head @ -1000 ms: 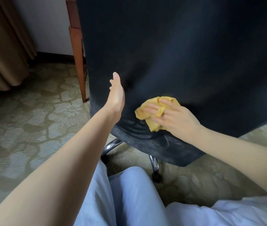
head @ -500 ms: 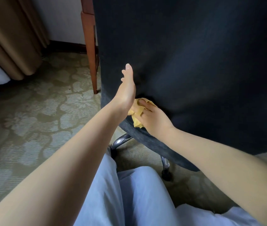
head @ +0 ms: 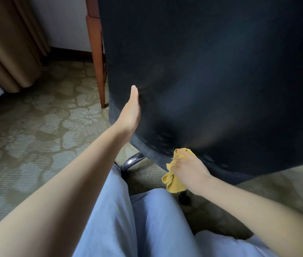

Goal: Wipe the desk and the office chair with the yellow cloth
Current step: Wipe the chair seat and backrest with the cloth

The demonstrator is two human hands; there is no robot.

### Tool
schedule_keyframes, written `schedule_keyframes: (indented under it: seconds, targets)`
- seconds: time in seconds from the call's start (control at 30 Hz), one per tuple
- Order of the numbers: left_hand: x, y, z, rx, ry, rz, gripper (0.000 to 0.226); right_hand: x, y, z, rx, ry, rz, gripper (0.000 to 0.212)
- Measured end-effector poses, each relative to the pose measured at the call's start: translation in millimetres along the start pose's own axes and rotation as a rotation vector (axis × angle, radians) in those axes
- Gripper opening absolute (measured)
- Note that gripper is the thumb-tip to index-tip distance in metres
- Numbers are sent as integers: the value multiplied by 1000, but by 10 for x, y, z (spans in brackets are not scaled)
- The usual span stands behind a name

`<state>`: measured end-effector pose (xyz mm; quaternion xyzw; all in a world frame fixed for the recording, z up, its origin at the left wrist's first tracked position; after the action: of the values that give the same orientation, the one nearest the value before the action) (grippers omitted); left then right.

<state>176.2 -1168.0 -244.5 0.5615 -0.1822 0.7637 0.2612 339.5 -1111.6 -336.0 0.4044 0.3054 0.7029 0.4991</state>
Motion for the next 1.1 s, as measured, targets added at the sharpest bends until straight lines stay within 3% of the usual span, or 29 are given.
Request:
schedule_keyframes:
  seconds: [0.1, 0.2, 0.3, 0.37, 0.47, 0.6, 0.7, 0.83, 0.9, 0.97, 1.03, 1.1]
  targets:
    - [-424, -115, 238, -19, 87, -175, 50, 133, 172, 276, 198, -26, -453, 24]
    - [-846, -364, 486, -191, 204, -310, 37, 225, 312, 556, 327, -10, -868, 28]
    - [-1178, -606, 810, -468, 319, -458, 35, 241, 478, 788, 492, 12, -838, 33]
    - [-1254, -697, 977, -574, 405, -397, 38, 188, 591, 924, 598, 47, -714, 36]
    - [-1088, -721, 988, -461, 345, -182, 29, 123, 666, 1051, 691, 58, -671, 37]
    - [-715, -689, 964, -317, 145, -59, 24, 107, 544, 1047, 674, -90, -915, 44]
    - [-499, -675, 996, -287, 16, -141, 21, 84, 445, 1103, 760, -194, -1311, 48]
    - [-306, -752, 1082, -335, -121, -226, 13, -53, 72, 1166, 905, -472, -2161, 30]
    - [-284, -837, 1145, -406, -128, -254, 17, -270, -151, 1065, 800, -603, -2696, 24]
    - [-282, -911, 1208, -483, -128, -295, 13, -360, -111, 989, 773, -504, -3056, 43]
    - [-282, -973, 1255, -538, -123, -310, 17, -289, 3, 994, 941, -383, -3130, 48]
    - [-281, -991, 1262, -522, -113, -291, 20, -175, 51, 1070, 1132, -455, -2980, 40]
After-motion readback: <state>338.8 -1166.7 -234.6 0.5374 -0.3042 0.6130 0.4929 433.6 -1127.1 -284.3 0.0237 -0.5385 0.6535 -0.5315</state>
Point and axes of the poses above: each hand's wrist, its own z-axis away from the middle knuckle, its own y-axis out of the back of the hand, x = y × z, the point moved 9 cm from there along -z, towards the middle knuckle, and after that the axes turned 9 degrees about -z, right-handed, at the moved point
